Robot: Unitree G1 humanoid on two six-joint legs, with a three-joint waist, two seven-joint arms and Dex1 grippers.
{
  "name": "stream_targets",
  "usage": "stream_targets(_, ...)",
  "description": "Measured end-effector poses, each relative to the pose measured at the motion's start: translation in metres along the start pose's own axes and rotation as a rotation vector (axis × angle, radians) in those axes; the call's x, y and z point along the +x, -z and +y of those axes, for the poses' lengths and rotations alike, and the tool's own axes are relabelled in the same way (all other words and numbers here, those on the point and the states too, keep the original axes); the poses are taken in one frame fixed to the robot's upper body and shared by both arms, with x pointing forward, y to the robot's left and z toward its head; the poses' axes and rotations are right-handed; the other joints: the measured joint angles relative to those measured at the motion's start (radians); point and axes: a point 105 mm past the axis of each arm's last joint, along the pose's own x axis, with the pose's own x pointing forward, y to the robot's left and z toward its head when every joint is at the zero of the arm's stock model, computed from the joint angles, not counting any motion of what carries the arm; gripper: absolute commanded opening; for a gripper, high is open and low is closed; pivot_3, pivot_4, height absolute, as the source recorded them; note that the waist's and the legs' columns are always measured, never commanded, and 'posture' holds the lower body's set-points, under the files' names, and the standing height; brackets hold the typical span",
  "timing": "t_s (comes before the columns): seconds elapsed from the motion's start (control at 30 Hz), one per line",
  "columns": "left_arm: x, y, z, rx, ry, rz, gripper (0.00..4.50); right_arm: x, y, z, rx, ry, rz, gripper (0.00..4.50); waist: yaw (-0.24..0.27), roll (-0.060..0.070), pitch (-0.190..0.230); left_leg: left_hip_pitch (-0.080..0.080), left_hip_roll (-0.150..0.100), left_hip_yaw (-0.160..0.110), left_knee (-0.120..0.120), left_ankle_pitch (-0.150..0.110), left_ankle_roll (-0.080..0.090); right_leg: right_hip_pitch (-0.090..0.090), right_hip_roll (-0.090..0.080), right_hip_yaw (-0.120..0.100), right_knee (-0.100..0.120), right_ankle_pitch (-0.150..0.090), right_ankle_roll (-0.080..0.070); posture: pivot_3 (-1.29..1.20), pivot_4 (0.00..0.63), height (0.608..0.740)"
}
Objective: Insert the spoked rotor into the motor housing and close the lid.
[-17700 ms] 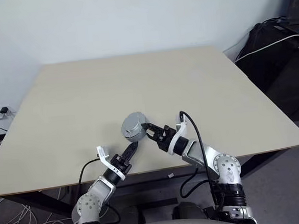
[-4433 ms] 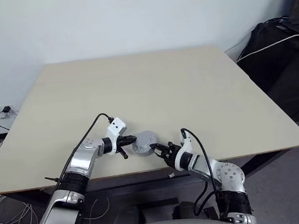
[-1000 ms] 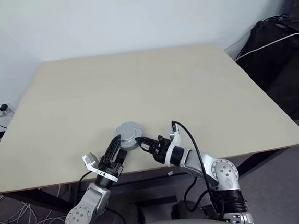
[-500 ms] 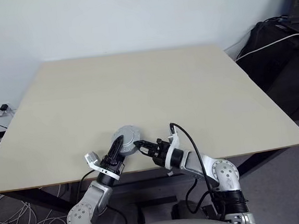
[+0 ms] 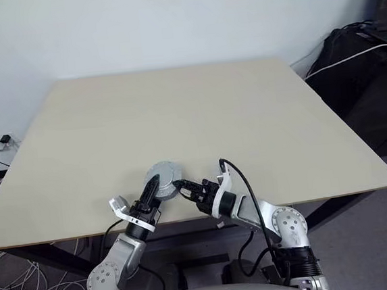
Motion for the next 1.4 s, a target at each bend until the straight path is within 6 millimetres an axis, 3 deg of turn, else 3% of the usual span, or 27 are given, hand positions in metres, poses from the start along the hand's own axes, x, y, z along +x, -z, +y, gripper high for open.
stream_targets(0.13, 0.0, -0.002, 0.001, 0.01, -0.007, -0.014, 2.12, -0.001, -0.002, 0.001, -0.002, -0.004, -0.01, 4.42, 0.0, 0.0, 0.0, 0.0, 0.0, 0.0, 0.0, -0.001, -0.001, 0.0, -0.001, 0.0, 0.0, 0.0, 0.0, 0.0, 0.0, 0.74)
stream_targets(0.17, 0.0, -0.003, 0.001, 0.019, -0.012, -0.018, 2.12, -0.001, -0.004, 0.0, -0.005, 0.005, -0.023, 4.5, -0.001, 0.0, 0.0, 0.0, 0.001, 0.0, 0.0, -0.001, -0.001, 0.0, -0.002, 0.0, 0.0, 0.0, 0.0, 0.0, 0.0, 0.74)
stream_targets(0.43, 0.003, -0.031, 0.009, 0.177, -0.125, -0.176, 2.12, -0.008, -0.029, -0.014, 0.011, 0.092, -0.183, 4.5, 0.002, 0.0, 0.0, 0.0, 0.0, 0.0, 0.0, -0.002, -0.004, 0.0, -0.001, 0.0, 0.0, 0.001, 0.0, 0.0, 0.0, 0.74)
stream_targets(0.6, 0.013, -0.058, 0.002, 0.251, -0.139, -0.313, 2.12, -0.009, -0.028, -0.014, 0.012, 0.088, -0.185, 4.5, 0.002, -0.001, -0.001, 0.0, 0.0, 0.0, 0.001, 0.0, -0.001, 0.0, 0.001, 0.0, 0.0, 0.001, 0.0, 0.0, 0.0, 0.74)
stream_targets(0.73, 0.013, -0.091, 0.005, 0.295, -0.192, -0.489, 2.12, -0.009, -0.028, -0.015, 0.011, 0.089, -0.185, 4.5, 0.001, -0.002, -0.001, 0.0, 0.0, 0.001, 0.002, 0.0, 0.0, 0.001, 0.002, 0.001, 0.0, 0.002, 0.0, 0.0, 0.0, 0.74)
stream_targets(0.97, 0.018, -0.125, 0.008, 0.269, -0.226, -0.689, 2.12, -0.008, -0.027, -0.014, 0.007, 0.085, -0.18, 4.5, 0.005, -0.006, -0.003, -0.001, 0.0, 0.001, 0.004, 0.001, 0.002, 0.002, 0.003, 0.0, 0.0, 0.004, 0.002, 0.0, 0.0, 0.74)
stream_targets(1.07, 0.031, -0.128, -0.002, 0.256, -0.183, -0.719, 2.12, -0.008, -0.026, -0.014, 0.005, 0.085, -0.178, 4.5, 0.004, -0.008, -0.004, 0.0, -0.001, 0.002, 0.004, 0.001, 0.003, 0.005, 0.003, 0.001, -0.001, 0.004, 0.002, 0.0, 0.0, 0.74)
stream_targets(1.4, 0.053, -0.134, 0.007, 0.179, -0.215, -0.798, 2.12, -0.008, -0.026, -0.013, -0.003, 0.078, -0.177, 4.5, 0.002, -0.011, -0.003, 0.002, 0.0, 0.002, 0.004, 0.001, 0.003, 0.011, 0.004, 0.001, -0.001, 0.004, 0.002, 0.0, 0.0, 0.74)
